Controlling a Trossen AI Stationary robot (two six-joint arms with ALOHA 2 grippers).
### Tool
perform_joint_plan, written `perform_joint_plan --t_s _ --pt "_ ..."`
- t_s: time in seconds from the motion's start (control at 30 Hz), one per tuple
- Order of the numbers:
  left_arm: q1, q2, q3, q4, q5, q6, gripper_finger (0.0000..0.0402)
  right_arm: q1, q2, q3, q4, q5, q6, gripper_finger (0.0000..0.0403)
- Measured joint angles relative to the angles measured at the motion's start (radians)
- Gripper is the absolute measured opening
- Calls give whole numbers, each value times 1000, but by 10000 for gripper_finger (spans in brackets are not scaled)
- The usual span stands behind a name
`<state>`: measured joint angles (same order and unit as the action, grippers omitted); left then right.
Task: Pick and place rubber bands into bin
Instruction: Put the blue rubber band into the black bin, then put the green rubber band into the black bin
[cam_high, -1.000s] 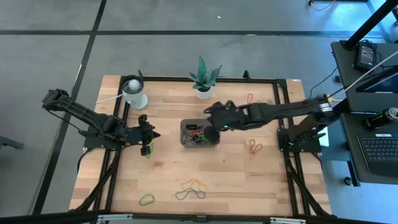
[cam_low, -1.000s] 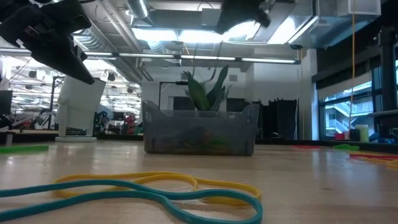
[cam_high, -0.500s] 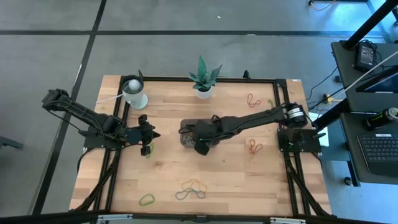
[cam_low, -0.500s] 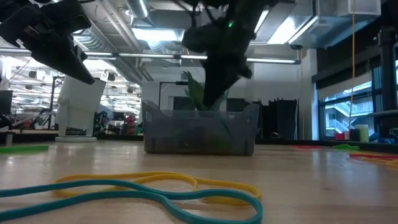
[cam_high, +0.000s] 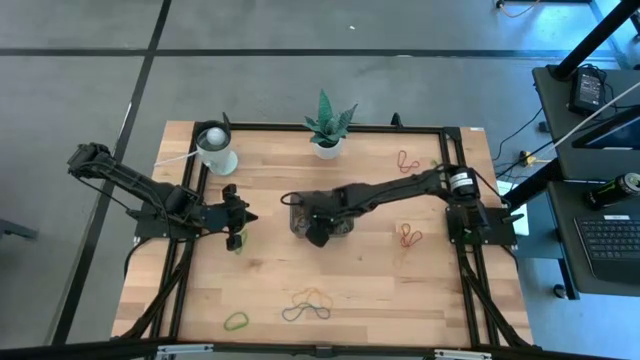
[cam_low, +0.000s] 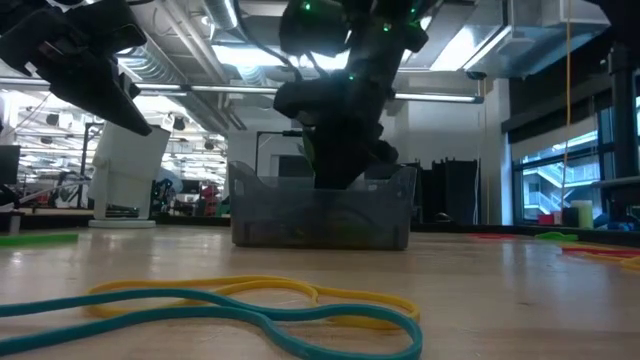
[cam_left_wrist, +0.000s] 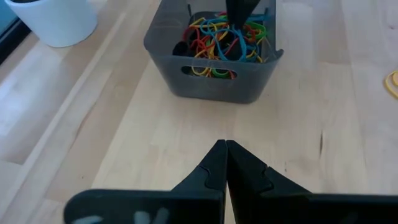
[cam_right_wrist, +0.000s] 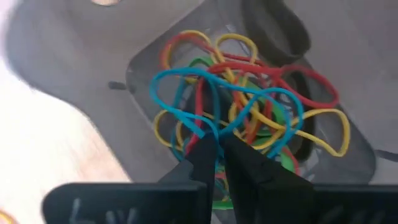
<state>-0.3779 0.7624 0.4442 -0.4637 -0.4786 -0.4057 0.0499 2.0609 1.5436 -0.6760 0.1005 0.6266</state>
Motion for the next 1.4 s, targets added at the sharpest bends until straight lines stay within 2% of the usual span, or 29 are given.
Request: perform_joint_plan --t_s 0.27,0.47,0.63,0.77,0.97,1.23,1.4 --pt "0 0 0 -2 3 -1 2 -4 -13 -2 -12 -9 -3 86" --pt "0 0 0 -3 54 -1 2 -4 -71 -2 -21 -8 -33 111" --pt "0 0 0 -3 54 -1 2 -7 -157 -1 -73 3 -73 113" --pt "0 0 0 -3 54 -1 2 -6 -248 -32 -104 44 -97 98" --pt "0 0 0 3 54 -3 2 25 -465 -222 -99 164 -54 62" --pt "0 1 9 68 62 -2 2 97 -833 -579 -35 177 158 19" --pt "0 49 89 41 59 6 2 163 -1013 -774 -11 179 289 4"
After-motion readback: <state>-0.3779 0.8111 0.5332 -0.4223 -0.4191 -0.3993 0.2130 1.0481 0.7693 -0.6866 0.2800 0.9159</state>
